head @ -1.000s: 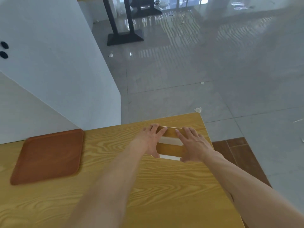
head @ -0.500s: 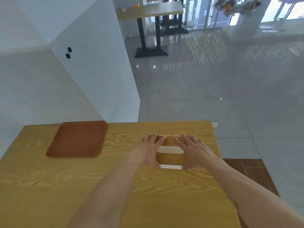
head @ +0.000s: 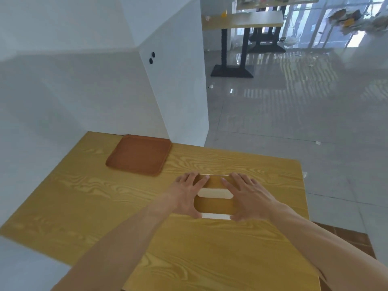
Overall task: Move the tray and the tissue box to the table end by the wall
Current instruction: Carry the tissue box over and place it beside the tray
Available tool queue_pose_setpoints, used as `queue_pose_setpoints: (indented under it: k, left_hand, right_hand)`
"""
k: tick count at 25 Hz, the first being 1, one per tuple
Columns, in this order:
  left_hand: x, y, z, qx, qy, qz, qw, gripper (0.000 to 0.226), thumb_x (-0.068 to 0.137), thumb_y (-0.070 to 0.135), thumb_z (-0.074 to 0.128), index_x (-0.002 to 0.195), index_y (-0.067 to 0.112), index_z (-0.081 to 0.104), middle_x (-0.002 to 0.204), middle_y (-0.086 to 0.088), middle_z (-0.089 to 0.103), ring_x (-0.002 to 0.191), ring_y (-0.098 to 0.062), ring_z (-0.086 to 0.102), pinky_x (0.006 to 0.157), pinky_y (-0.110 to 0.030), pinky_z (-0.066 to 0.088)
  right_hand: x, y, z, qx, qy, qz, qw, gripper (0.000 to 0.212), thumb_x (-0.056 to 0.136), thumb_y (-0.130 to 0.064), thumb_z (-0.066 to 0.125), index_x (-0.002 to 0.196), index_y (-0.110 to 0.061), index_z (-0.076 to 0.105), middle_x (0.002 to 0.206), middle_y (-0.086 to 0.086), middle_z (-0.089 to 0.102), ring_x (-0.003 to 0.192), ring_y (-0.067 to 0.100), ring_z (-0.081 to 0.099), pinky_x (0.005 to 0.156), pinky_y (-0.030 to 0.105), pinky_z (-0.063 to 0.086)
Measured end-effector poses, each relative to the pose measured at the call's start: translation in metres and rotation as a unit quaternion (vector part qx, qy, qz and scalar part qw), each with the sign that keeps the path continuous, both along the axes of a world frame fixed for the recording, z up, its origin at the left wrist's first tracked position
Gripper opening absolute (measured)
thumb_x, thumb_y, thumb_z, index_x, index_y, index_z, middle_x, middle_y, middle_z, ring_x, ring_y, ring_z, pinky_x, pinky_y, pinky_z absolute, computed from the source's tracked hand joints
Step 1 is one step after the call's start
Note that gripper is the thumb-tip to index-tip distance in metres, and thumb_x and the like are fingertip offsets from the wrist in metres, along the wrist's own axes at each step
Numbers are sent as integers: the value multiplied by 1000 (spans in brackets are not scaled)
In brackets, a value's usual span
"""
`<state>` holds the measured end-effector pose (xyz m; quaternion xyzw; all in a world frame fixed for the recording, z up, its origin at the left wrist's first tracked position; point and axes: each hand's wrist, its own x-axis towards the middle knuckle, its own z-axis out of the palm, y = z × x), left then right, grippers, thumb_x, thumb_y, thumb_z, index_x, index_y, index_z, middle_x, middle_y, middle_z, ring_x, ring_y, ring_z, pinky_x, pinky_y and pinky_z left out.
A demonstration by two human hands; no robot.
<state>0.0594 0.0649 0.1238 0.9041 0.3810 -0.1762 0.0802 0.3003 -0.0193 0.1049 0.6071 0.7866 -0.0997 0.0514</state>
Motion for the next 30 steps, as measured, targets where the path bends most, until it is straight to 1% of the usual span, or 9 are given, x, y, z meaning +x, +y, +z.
queue_pose_setpoints:
  k: [3,7,14,17,20,24,27,30]
  left_hand:
    - [-43,-10,5,2,-9,26,1000,124,62,70,66,151,36,-13,159,-5,0,146,-33,4,119,-48,11]
    - [-113,-31,7,22,-27,71,997,123,60,70,67,152,34,-7,157,-4,6,145,-31,8,119,-48,13]
    - [-256,-78,13,42,-49,158,985,122,59,71,65,152,33,-4,155,-2,7,143,-30,9,117,-48,16]
    - [-319,-103,15,52,-58,190,979,121,61,70,65,153,30,-2,156,-3,7,144,-30,7,118,-48,15]
    - [-374,-130,19,68,-56,217,972,119,62,69,68,153,27,4,155,-7,11,143,-32,12,118,-49,18]
    - [-431,-159,24,86,-57,253,962,119,62,69,70,153,25,8,155,-11,15,143,-34,15,117,-50,20]
    - [-469,-173,24,90,-58,283,953,119,62,70,69,154,28,6,157,-9,14,144,-32,13,119,-50,18]
    - [-497,-174,18,94,-65,300,947,117,62,71,68,153,29,8,156,-8,17,143,-32,16,118,-51,20]
  right_hand:
    - [-35,5,3,10,2,34,999,119,62,-76,55,155,-27,1,163,16,12,147,35,11,118,48,21]
    - [-97,12,13,18,6,94,995,116,60,-73,61,153,-29,5,161,15,16,145,34,14,117,47,23]
    - [-237,9,31,7,-7,180,984,115,63,-72,63,154,-28,9,162,13,11,147,34,11,118,46,22]
    - [-300,5,37,17,-16,225,974,115,62,-74,62,154,-27,10,162,13,13,146,33,13,118,46,24]
    - [-359,-4,39,26,-19,251,967,116,61,-75,61,154,-27,10,161,12,14,145,33,13,117,48,26]
    - [-422,-11,44,29,-11,286,958,116,59,-73,61,154,-27,12,160,11,15,144,31,13,114,47,27]
    - [-463,-11,45,32,-9,311,950,116,59,-72,61,153,-27,12,160,11,15,144,31,12,115,47,27]
    - [-494,-2,42,31,-10,328,944,115,59,-71,60,153,-27,12,159,11,14,145,31,12,116,46,26]
